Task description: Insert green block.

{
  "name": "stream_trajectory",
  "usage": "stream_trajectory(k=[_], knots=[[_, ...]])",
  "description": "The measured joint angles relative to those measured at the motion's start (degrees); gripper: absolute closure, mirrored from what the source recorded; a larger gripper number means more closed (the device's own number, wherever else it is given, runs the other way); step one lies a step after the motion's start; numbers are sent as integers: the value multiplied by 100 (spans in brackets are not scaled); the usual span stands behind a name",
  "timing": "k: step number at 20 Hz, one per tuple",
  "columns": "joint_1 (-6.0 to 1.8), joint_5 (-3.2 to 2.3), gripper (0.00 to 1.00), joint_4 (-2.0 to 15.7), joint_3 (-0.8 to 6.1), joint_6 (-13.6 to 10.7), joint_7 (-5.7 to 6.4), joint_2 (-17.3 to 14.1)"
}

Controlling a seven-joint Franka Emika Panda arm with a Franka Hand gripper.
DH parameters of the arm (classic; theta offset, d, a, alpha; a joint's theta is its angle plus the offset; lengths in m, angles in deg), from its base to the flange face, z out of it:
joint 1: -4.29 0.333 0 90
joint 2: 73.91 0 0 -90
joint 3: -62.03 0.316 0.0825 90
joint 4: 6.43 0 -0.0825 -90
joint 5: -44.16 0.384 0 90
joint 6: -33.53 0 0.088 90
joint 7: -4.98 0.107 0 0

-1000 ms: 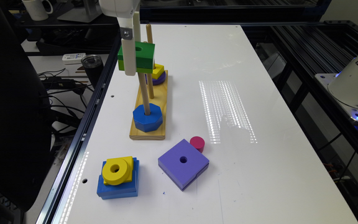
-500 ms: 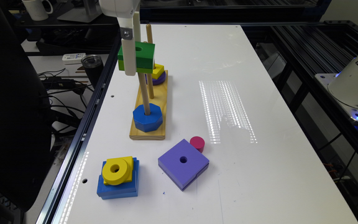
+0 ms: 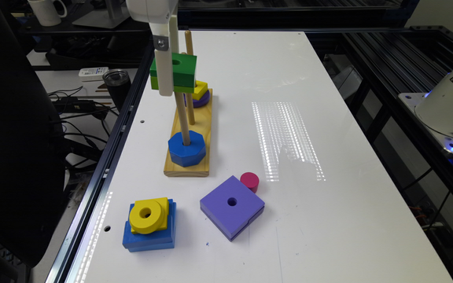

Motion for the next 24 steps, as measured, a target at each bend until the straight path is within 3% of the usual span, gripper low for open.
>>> stream_trajectory(k=[24], knots=[[-9, 0, 100, -54, 3, -73, 14, 40]])
